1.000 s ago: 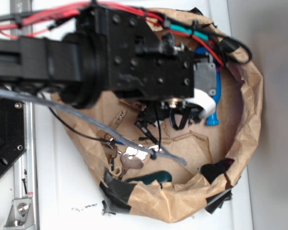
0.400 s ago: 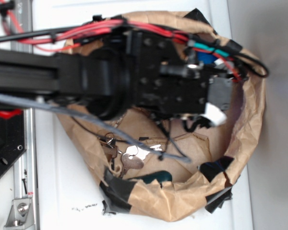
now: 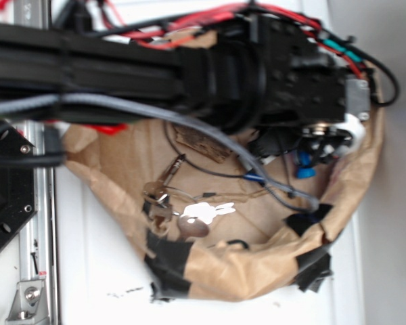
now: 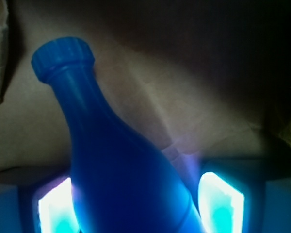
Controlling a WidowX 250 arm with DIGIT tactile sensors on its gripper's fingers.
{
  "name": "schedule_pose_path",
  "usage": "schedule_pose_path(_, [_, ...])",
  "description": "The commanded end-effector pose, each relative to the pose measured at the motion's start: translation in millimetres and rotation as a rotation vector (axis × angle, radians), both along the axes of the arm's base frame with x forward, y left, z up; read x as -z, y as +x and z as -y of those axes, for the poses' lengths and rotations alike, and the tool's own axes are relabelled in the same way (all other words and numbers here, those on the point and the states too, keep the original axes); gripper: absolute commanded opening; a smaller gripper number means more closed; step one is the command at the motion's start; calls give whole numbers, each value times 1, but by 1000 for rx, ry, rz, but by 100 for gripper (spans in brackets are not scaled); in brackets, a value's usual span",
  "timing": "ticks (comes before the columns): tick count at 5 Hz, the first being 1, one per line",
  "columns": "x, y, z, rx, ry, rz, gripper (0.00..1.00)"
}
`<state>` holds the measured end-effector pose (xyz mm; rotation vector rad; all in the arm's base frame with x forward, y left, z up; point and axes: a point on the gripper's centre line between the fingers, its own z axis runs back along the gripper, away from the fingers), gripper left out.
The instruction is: Grab the blue bottle.
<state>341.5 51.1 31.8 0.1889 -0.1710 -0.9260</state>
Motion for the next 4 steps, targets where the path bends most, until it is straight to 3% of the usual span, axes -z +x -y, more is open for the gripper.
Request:
schedule_pose_path(1, [-37, -31, 18, 61, 2, -171, 0])
schedule_pose_path(2, [-62, -34, 41, 116, -49, -184, 0])
schedule_pose_path(3, [-86, -35, 51, -127, -83, -118, 0])
schedule_pose_path(4, [-103, -32, 49, -326, -182, -86, 0])
